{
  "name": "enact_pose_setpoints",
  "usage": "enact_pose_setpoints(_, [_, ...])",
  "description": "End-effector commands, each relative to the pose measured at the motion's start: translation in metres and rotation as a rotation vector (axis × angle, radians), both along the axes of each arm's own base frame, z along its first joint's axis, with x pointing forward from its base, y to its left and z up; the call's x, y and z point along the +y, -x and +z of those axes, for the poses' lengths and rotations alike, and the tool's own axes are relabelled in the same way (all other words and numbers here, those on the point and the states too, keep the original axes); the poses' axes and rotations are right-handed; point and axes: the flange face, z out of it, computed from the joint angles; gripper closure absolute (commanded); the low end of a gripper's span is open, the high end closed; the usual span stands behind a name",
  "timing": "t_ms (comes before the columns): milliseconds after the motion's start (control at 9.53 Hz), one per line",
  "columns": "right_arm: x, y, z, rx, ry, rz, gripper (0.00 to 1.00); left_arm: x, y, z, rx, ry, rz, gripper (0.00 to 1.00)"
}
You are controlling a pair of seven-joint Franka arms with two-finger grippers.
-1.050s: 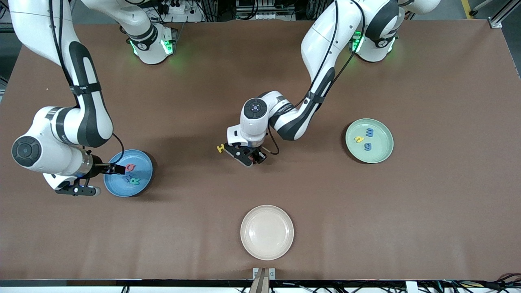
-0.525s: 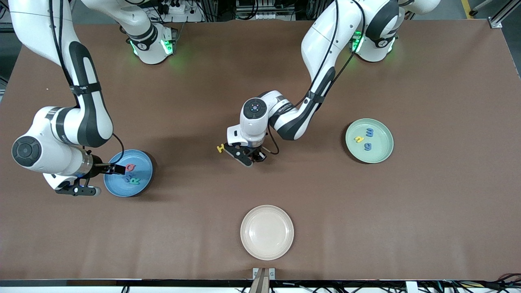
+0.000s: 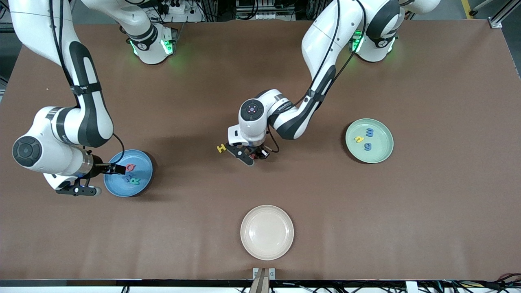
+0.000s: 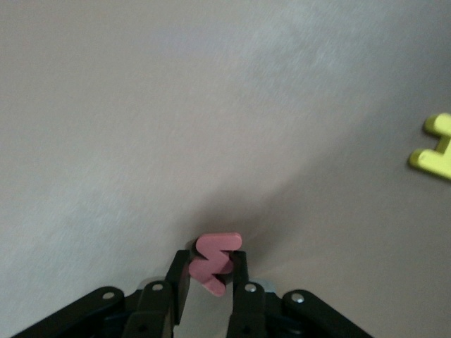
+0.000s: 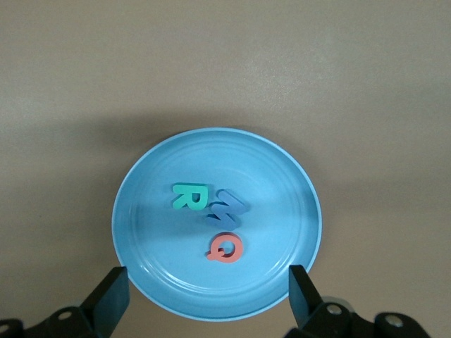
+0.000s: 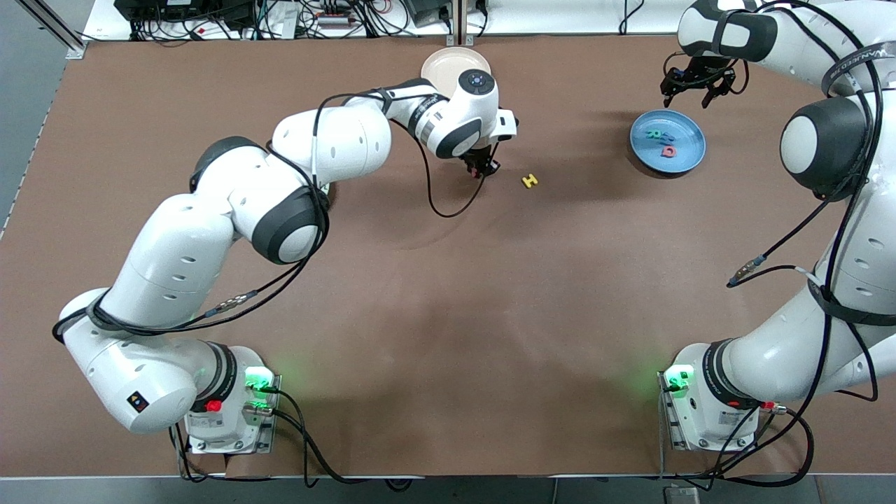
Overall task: Sort uppercase to blue plate, lowercase to green plate
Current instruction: 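Close the left gripper on the pink lowercase m, then carry the pink m to the green plate while the right gripper reaches the H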
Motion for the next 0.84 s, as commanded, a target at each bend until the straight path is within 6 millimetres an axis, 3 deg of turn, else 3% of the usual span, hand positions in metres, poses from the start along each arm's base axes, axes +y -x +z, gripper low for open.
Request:
enact_pose_setpoints(0, [0.006,0.003,0.007,0.000,-0.005,-0.011,0.00,0.024,-0.016,0.051,0.050,-0.025,0.030,1.00])
enact_pose_setpoints(210, [0.016,0.003,0.007,0.000,-0.006,0.003,0.00,0.046,-0.025,0.079,0.081,-0.066,0.000,1.00])
enact_pose_setpoints(315, [0.028,0.003,0.007,0.001,-0.007,0.022,0.00,0.077,-0.045,0.095,0.095,-0.080,0.020,1.00])
enact_pose_setpoints(420, [0.048,0.003,0.006,0.000,-0.009,0.055,0.00,0.108,-0.063,0.111,0.103,-0.077,-0.003,1.00])
enact_pose_setpoints(525, [0.075,0.004,0.008,-0.006,-0.011,0.098,0.00,0.151,-0.078,0.119,0.120,-0.081,0.004,1.00])
enact_pose_setpoints(735, [0.135,0.011,0.009,-0.020,-0.051,0.163,0.00,0.209,-0.076,0.120,0.166,-0.104,0.027,1.00])
